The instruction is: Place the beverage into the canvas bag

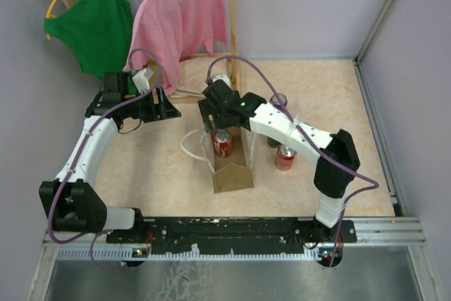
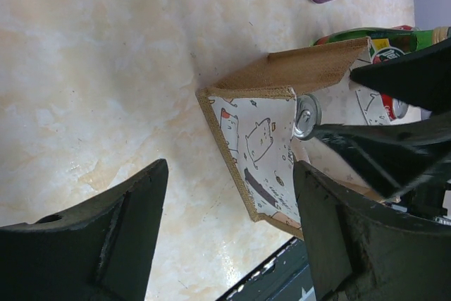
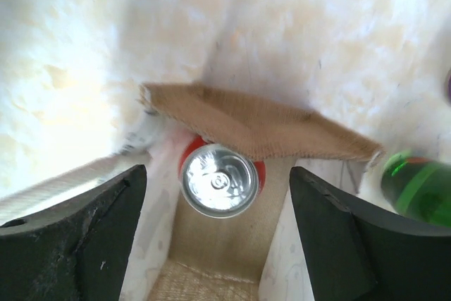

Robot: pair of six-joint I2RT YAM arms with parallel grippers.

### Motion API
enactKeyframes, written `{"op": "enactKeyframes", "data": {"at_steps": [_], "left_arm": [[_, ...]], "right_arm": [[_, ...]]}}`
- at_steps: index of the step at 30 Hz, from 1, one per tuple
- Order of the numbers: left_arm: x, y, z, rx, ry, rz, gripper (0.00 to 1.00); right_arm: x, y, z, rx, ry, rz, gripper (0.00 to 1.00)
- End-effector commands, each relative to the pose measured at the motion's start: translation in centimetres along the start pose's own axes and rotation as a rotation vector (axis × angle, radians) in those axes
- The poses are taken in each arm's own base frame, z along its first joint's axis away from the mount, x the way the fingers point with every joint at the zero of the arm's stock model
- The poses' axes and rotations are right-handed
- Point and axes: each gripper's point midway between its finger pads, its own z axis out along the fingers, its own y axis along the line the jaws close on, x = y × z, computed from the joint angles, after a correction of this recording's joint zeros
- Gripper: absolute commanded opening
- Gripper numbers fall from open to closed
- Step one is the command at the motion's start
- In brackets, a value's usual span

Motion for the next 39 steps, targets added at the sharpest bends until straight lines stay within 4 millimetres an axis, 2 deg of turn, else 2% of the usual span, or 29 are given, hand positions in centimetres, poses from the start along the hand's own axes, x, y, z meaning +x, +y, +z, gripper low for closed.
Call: {"op": "enactKeyframes", "data": {"at_steps": [1, 3, 5, 8, 13, 18, 21, 24, 29, 34, 39], "left_arm": [[-0.7, -0.3, 0.0, 0.022, -0.018, 0.011, 0.78], [-0.7, -0.3, 0.0, 0.023, -0.018, 0.011, 0.77], [-0.7, -0.3, 0.1, 0.024, -0.016, 0.011, 0.78], [-0.9, -0.2, 0.2, 0.025, -0.016, 0.011, 0.78], [-1.1, -0.3, 0.2, 0.026, -0.019, 0.017, 0.78], [-1.0, -0.3, 0.1, 0.026, -0.020, 0.022, 0.77], [-1.0, -0.3, 0.0, 0.023, -0.019, 0.023, 0.77], [-0.9, -0.3, -0.1, 0.023, -0.019, 0.023, 0.77], [-0.7, -0.3, -0.1, 0.024, -0.015, 0.023, 0.77], [-0.8, -0.3, -0.1, 0.022, -0.018, 0.027, 0.77], [-0.6, -0.2, -0.2, 0.014, -0.016, 0.029, 0.78]], "right_arm": [[-10.5, -0.8, -8.1, -0.026, -0.320, 0.133, 0.82], [-13.1, -2.0, -9.5, -0.003, -0.385, 0.163, 0.81], [-15.2, -4.0, -9.9, 0.045, -0.418, 0.183, 0.81], [-17.3, -8.8, -8.6, 0.165, -0.392, 0.200, 0.81], [-16.6, -16.6, -4.0, 0.279, -0.188, 0.246, 0.84], [-13.2, -21.2, 0.1, 0.273, -0.033, 0.295, 0.84], [-11.2, -22.9, 1.5, 0.287, 0.021, 0.315, 0.85], [-9.9, -24.1, 2.4, 0.306, 0.043, 0.319, 0.85], [-8.0, -24.6, 4.1, 0.310, 0.099, 0.309, 0.87], [-4.5, -25.1, 5.9, 0.322, 0.212, 0.311, 0.88], [-2.9, -25.5, 5.9, 0.329, 0.241, 0.324, 0.88]]}}
